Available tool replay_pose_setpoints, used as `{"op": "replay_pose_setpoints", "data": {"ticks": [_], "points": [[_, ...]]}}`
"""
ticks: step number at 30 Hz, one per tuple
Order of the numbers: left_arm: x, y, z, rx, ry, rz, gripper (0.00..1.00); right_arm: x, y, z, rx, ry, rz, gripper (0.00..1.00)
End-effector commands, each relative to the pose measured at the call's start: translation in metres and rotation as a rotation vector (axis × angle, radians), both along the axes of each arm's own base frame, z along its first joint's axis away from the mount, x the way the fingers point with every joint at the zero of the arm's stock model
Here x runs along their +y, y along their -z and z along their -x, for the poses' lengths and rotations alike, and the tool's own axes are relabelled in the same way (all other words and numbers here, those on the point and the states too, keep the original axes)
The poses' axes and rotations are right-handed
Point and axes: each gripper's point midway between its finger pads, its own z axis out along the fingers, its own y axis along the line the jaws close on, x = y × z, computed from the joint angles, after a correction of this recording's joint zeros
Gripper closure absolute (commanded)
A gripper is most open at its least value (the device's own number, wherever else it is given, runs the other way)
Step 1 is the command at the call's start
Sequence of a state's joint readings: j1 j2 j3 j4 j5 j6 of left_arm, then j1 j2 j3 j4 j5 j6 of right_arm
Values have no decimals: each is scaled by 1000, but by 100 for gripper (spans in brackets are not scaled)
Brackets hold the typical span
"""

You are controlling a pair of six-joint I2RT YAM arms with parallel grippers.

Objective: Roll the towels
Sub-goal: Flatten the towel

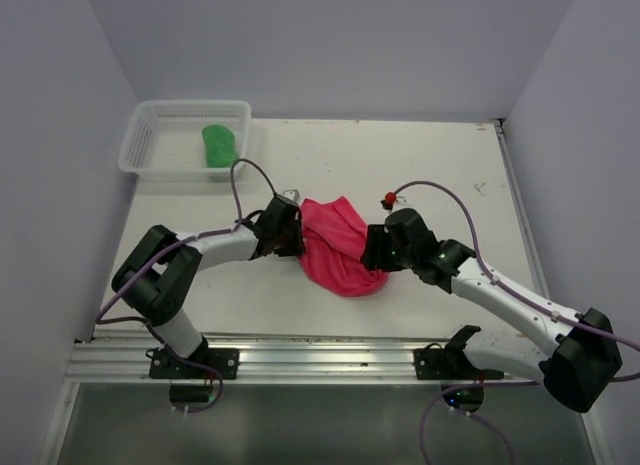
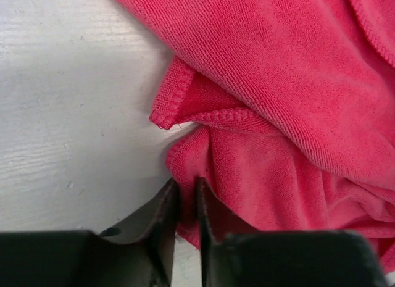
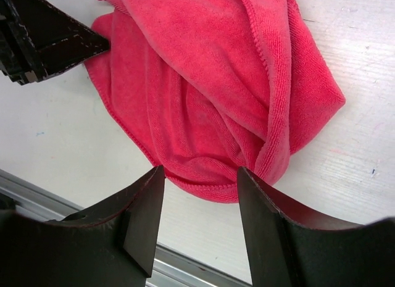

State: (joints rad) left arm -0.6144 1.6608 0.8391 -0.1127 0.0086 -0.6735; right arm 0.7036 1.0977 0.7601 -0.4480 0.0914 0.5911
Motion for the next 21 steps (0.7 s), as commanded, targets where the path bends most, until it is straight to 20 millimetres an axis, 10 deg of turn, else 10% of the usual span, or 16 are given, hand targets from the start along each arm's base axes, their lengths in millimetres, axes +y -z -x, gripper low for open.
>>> {"op": "replay_pose_setpoints", "data": {"ticks": [1,7,14,21], "points": [[20,27,23,87,-45,-157,82,-8,-10,-8,-70,0,7,46],[29,6,31,21,-92,-165,100,-17,-14,-13,-90,8,17,45],[36,-68,25,-188,-135,-36,100,8,-36,-49,-139,-42,-1,48],[47,-42,49,-135,-111,-45,100,52,-16,-101,-131,-146,58,50]]}}
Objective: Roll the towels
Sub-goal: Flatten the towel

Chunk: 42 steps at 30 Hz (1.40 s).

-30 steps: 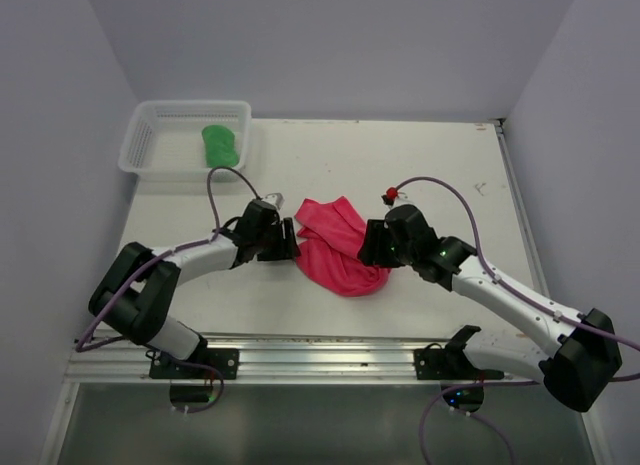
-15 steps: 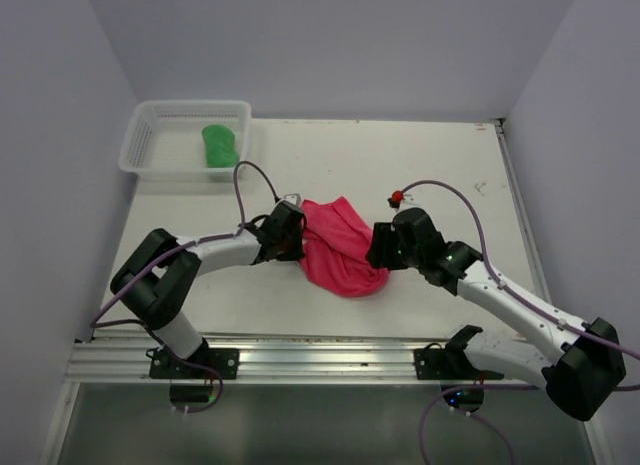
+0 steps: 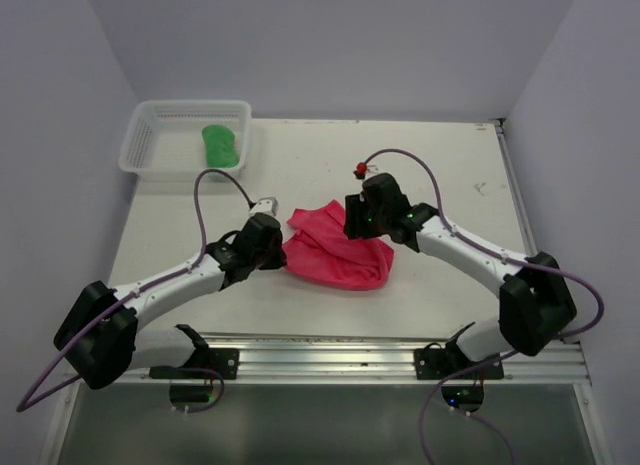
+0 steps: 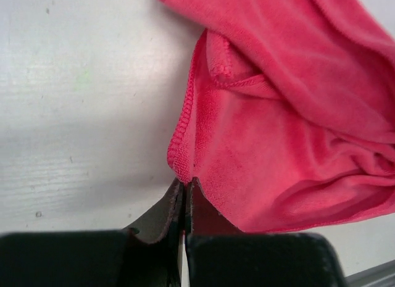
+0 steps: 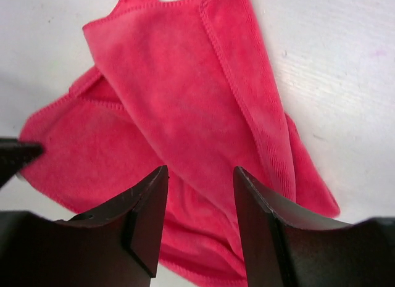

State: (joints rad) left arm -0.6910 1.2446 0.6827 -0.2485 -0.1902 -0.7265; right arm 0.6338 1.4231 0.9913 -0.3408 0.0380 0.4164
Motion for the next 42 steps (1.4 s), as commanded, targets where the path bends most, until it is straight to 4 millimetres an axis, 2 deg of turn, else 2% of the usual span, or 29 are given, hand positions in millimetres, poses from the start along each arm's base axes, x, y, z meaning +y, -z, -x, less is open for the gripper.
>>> {"op": "replay_pose_setpoints", "data": {"ticks": [1,5,8,10,11,14,17,19,25,29,32,38,40,42], "points": [[12,28,19,57,-11,-24,100,20,-9,-34,-77,-45,12,50],[12,39,30,79,9,3,100,37,19,-67,-57,-35,73,55],[11,41,34,85,23,12,100,50,30,-84,-35,-53,105,59],[11,41,34,85,32,12,100,58,35,-89,-33,-69,115,60],[11,40,34,78,33,11,100,67,29,-93,-45,-83,105,60],[11,40,32,71,35,7,100,82,44,-94,-37,-132,139,60],[11,44,32,74,41,-3,100,93,48,-96,-43,-159,168,59],[9,45,31,75,44,-2,100,94,60,-99,-32,-153,193,59],[7,53,32,91,56,0,100,102,78,-104,0,-173,207,59],[8,58,34,101,57,-4,100,97,94,-108,15,-157,256,59],[7,60,35,106,61,-2,100,93,102,-109,19,-140,286,63],[5,60,34,104,66,7,100,92,97,-110,14,-121,288,82],[6,60,35,107,67,3,100,91,87,-111,1,-108,273,89],[6,61,36,110,72,0,100,91,75,-112,-14,-97,259,92]]}}
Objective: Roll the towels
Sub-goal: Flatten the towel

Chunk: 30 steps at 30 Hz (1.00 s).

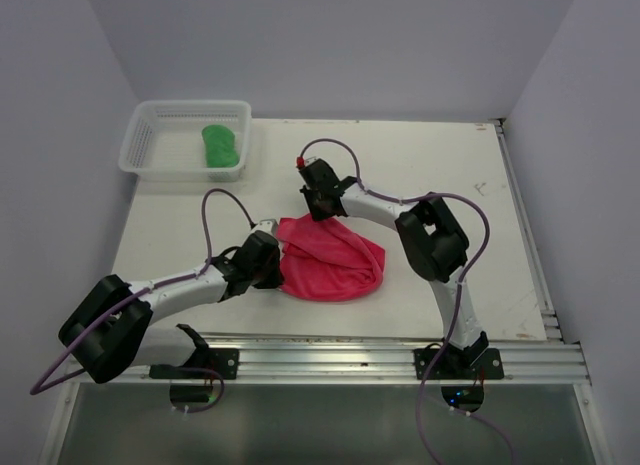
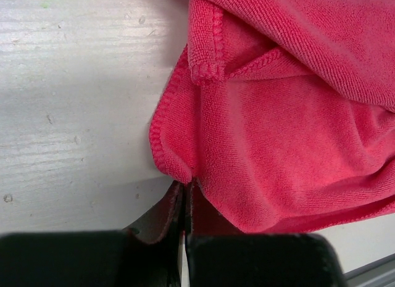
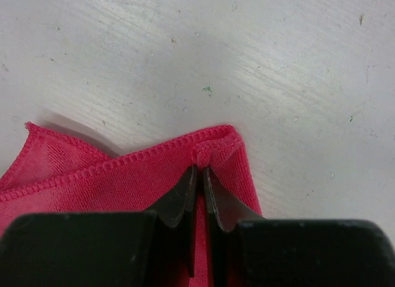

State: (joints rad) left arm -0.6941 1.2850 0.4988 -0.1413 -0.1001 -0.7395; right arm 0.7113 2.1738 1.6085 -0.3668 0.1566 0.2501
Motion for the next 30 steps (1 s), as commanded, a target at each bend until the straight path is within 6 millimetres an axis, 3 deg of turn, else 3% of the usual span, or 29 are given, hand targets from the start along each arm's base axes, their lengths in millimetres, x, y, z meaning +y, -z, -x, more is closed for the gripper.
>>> {"op": "replay_pose_setpoints", "data": {"ticks": [1,6,8,9,10,11,13,15,16,18,20,21,23,27,28,30], "points": [[-4,-3,-4,-26,16,14,100,-5,-28,-5,-37,31,-11,92],[-6,-15,-8,-39,8,21,100,-17,-70,-8,-65,83,-96,98],[-14,-20,-11,-23,11,73,100,-32,-89,-14,-54,123,-172,98],[-27,-29,-14,-19,39,142,100,-38,-94,-16,-39,157,-213,98],[-29,-29,-19,-14,30,160,100,-56,-92,-21,-20,198,-235,98],[-32,-32,-23,-18,32,175,100,-61,-104,-21,-21,204,-280,99],[-33,-45,-35,-40,21,197,100,-87,-100,-22,1,265,-298,100],[-31,-62,-46,-67,31,212,100,-103,-112,-18,-6,283,-322,100],[-20,-74,-59,-94,-3,226,100,-124,-108,-16,5,321,-315,100],[-6,-97,-74,-137,-19,226,100,-145,-123,-10,-14,364,-336,100],[20,-129,-96,-223,-73,216,100,-177,-121,-7,-6,456,-350,100],[29,-136,-98,-231,-91,208,100,-189,-133,-3,-28,506,-369,100],[56,-160,-113,-287,-146,205,100,-217,-133,3,-19,595,-377,100],[91,-189,-122,-325,-217,223,100,-253,-154,14,-45,737,-436,100],[106,-196,-124,-343,-260,225,100,-266,-170,16,-93,771,-442,100],[117,-206,-125,-358,-275,255,100,-276,-184,21,-117,811,-449,100]]}}
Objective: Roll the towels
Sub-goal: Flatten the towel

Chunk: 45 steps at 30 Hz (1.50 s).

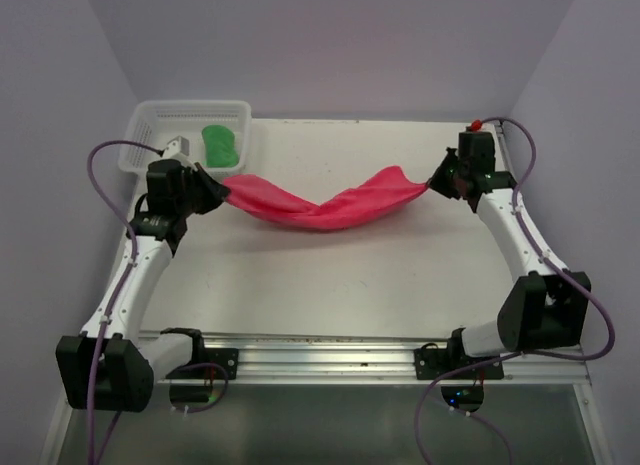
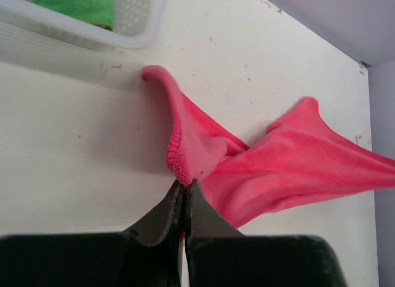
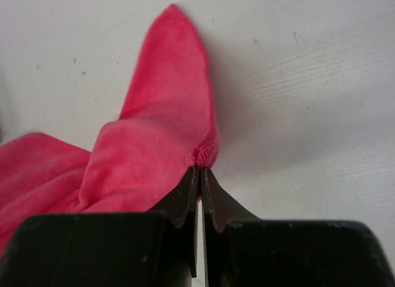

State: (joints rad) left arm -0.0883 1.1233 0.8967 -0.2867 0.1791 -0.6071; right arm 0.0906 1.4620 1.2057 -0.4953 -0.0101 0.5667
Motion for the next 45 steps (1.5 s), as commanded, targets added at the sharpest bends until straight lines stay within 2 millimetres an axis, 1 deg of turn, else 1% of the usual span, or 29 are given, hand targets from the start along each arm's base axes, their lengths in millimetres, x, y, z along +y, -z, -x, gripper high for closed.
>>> {"op": "replay_pose_setpoints", "data": {"ticks": [1,2,3,4,6,7,8,14,18,21,22,23,24,26,27,31,32,34,35,36,37,38,39,40,41,42,43,44,45], "points": [[28,-20,4,-16,-22,19,100,-18,-51,10,-96,104,-33,100],[35,-26,2,-22,-36,24,100,-26,-54,14,-90,133,-24,100],[45,-24,2,-6,-58,33,100,-30,-63,13,-108,158,-36,100],[50,-27,0,-6,-67,38,100,-38,-68,16,-107,184,-39,100],[57,-29,0,-1,-80,46,100,-41,-77,16,-121,200,-48,100],[63,-31,-1,-2,-95,48,100,-52,-79,17,-120,230,-47,100],[64,-33,-1,-5,-98,48,100,-53,-80,18,-119,235,-51,100],[70,-38,-5,-13,-107,48,100,-47,-91,12,-138,219,-91,100],[72,-32,-16,-3,-114,63,100,-47,-94,-2,-140,224,-100,100],[74,-36,-27,-3,-118,70,100,-41,-102,-14,-151,199,-127,100],[75,-45,-31,-20,-116,72,100,-39,-106,-17,-159,190,-136,100],[75,-45,-35,-16,-112,74,100,-39,-116,-22,-180,186,-140,100],[77,-57,-39,-37,-112,71,100,-38,-118,-26,-180,181,-144,100],[77,-64,-42,-43,-111,67,100,-35,-131,-30,-206,166,-156,100],[78,-72,-44,-60,-112,63,100,-35,-132,-31,-203,165,-156,100],[79,-75,-40,-57,-116,61,100,-34,-145,-25,-232,150,-154,100],[78,-77,-36,-66,-117,62,100,-33,-142,-21,-224,147,-154,100],[76,-63,-28,-41,-118,72,100,-31,-139,-16,-222,137,-156,100],[74,-64,-22,-51,-113,76,100,-31,-133,-9,-210,133,-157,100],[72,-46,-15,-15,-114,86,100,-29,-129,-5,-203,123,-160,100],[69,-40,-9,-9,-107,96,100,-28,-125,0,-194,116,-160,100],[66,-40,-1,-20,-104,96,100,-27,-114,10,-173,111,-159,100],[64,-20,10,21,-109,104,100,-25,-109,17,-161,106,-161,100],[63,-14,16,27,-108,104,100,-26,-102,23,-153,104,-153,100],[62,-14,25,12,-108,100,100,-28,-93,36,-142,111,-143,100],[61,7,36,53,-113,92,100,-30,-86,45,-128,121,-130,100],[63,18,44,78,-134,82,100,-32,-79,52,-117,126,-118,100],[64,21,53,70,-140,71,100,-33,-61,65,-80,134,-109,100],[63,44,66,127,-150,68,100,-33,-62,76,-91,138,-110,100]]}}
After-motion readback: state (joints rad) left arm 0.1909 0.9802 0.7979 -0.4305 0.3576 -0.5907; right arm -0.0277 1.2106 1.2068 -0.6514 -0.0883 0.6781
